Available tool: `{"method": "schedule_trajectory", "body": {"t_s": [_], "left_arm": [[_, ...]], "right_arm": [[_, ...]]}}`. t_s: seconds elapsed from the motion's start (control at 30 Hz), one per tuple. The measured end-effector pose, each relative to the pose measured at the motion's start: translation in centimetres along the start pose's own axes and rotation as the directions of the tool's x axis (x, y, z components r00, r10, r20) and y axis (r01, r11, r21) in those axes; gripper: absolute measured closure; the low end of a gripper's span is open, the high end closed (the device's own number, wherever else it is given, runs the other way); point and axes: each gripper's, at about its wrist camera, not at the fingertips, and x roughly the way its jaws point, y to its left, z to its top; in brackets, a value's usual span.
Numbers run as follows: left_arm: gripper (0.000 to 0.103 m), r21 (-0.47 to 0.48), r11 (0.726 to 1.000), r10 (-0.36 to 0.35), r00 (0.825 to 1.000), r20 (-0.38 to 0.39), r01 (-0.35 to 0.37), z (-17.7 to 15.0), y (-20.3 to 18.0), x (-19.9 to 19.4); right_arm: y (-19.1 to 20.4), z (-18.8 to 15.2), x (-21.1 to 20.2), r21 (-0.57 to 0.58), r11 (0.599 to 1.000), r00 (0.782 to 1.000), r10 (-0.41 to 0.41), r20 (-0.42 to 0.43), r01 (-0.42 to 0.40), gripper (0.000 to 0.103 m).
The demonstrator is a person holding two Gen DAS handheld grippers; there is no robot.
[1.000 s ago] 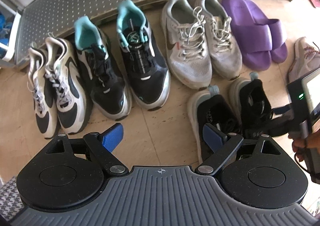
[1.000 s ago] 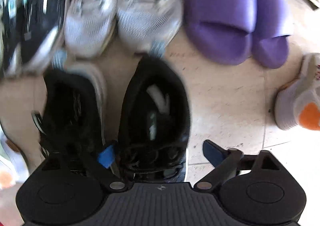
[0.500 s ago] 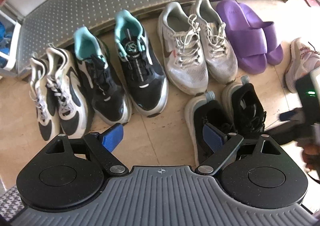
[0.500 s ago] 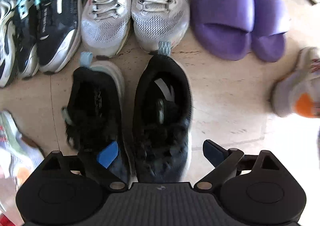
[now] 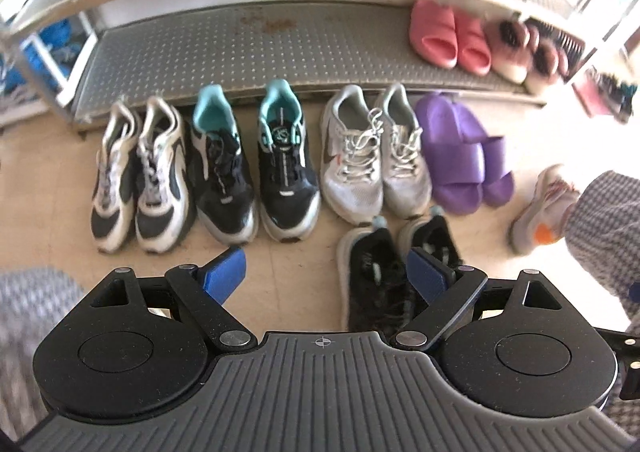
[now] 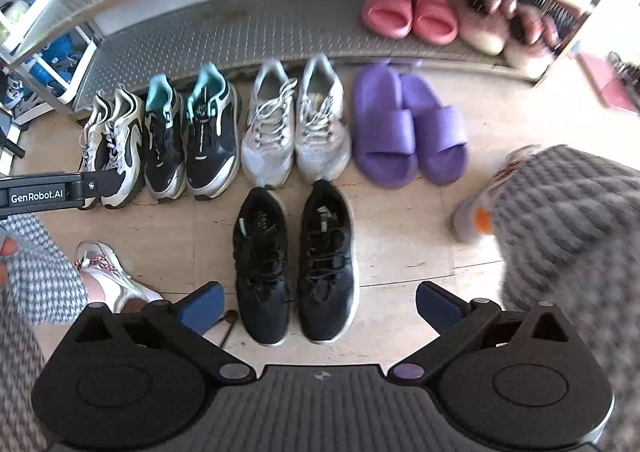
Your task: Organize scattered shoes
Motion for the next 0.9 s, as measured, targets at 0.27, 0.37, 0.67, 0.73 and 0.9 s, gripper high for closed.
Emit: {"method": "schedule_trajectory", "body": {"t_s": [0.27, 0.37, 0.67, 0.73, 0.9], "left_arm": [[0.011, 0.076, 0.996, -0.057, 0.998, 0.018, 0.056, -1.2, -2.8, -0.6], [0.011, 0.100, 0.994, -0.036, 0.999, 0.020, 0.034, -1.1, -3.2, -0.5], [0.011, -0.017, 0.995, -0.101, 0.995, 0.002, 0.101, -1.2, -1.6, 0.1], [0.011, -0.007, 0.995, -0.101, 0.995, -0.005, 0.101, -1.3, -1.6, 0.3], [0.011, -0.008, 0.996, -0.089, 0.996, -0.007, 0.089, -1.4, -1.4, 0.3]], "right_arm": [[-2.4, -1.1, 1.4, 0.112, 0.968, 0.970, 0.214, 0.113, -0.226, 0.001], [-2.8, -0.1, 0.4, 0.113, 0.967, 0.960, 0.202, 0.195, -0.226, 0.001], [-3.2, 0.8, 0.2, 0.147, 0.948, 0.943, 0.244, 0.226, -0.281, 0.001], [-3.3, 0.6, 0.4, 0.153, 0.952, 0.951, 0.233, 0.205, -0.266, 0.001], [-4.5, 0.1, 0.0, 0.211, 0.937, 0.948, 0.232, 0.218, -0.278, 0.001]]}}
